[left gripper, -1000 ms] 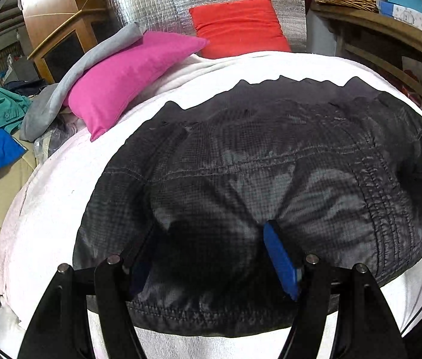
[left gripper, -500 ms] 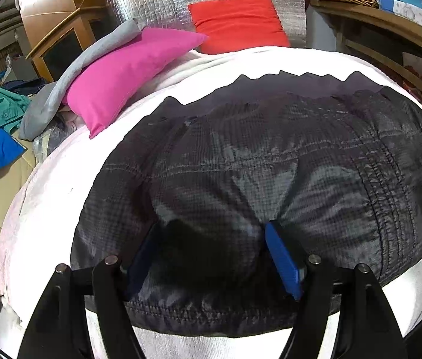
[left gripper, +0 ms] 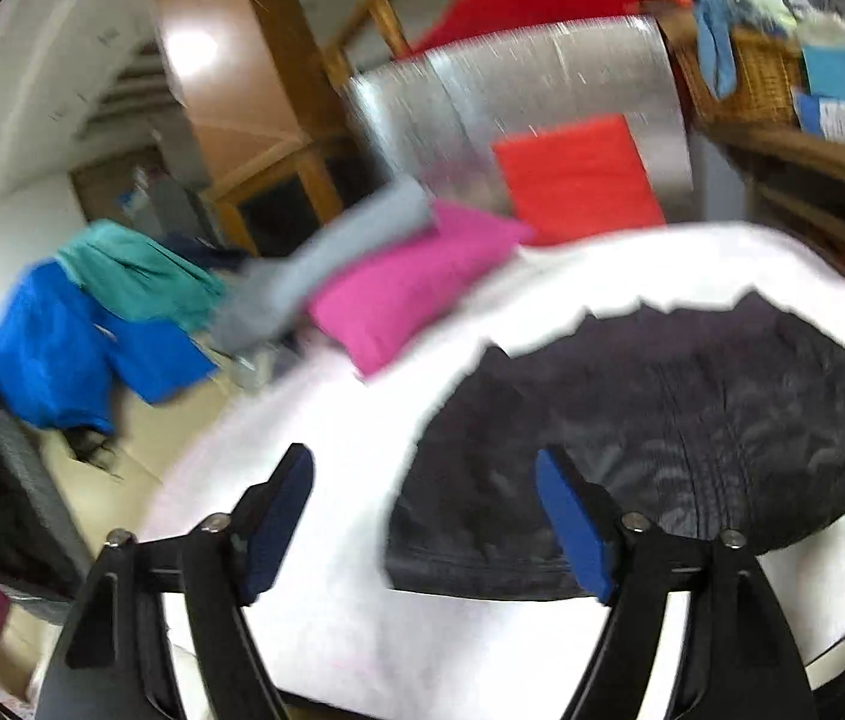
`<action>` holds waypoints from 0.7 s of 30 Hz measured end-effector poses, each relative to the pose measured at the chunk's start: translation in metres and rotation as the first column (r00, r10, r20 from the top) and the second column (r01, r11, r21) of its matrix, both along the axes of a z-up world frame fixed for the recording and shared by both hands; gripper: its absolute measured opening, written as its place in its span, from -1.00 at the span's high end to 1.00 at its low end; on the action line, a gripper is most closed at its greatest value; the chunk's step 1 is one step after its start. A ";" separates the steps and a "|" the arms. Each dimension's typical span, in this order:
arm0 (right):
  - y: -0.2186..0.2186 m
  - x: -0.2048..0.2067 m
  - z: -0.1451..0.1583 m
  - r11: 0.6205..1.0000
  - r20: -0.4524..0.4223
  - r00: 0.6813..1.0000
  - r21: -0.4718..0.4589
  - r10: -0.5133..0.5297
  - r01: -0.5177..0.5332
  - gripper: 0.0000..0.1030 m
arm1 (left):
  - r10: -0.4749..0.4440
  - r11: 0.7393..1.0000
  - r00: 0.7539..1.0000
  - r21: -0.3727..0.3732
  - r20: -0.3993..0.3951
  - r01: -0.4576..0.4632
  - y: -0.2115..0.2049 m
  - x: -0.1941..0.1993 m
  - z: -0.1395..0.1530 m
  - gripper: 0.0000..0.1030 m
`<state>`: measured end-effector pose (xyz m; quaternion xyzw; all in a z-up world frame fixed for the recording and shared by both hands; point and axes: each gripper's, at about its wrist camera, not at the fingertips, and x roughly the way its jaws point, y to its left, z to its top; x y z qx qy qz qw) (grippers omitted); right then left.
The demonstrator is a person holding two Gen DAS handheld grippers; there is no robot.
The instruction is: Fold large clothes
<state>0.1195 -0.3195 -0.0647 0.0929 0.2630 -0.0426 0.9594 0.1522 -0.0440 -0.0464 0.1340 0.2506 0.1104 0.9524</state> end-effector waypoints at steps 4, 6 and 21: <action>0.007 -0.040 0.040 1.000 0.094 0.995 0.005 0.013 -0.014 -0.68 | -0.022 0.999 0.996 -0.046 0.086 0.026 0.006 -0.048 0.046 -0.67; 0.008 -0.058 0.059 0.999 0.139 0.990 0.028 0.018 -0.022 -0.69 | -0.033 0.997 0.994 -0.066 0.108 0.040 0.011 -0.067 0.067 -0.67; 0.057 -0.148 0.119 0.999 0.179 0.983 -0.013 0.041 -0.040 -0.74 | -0.011 0.987 0.959 -0.150 0.284 0.056 0.028 -0.176 0.154 -0.79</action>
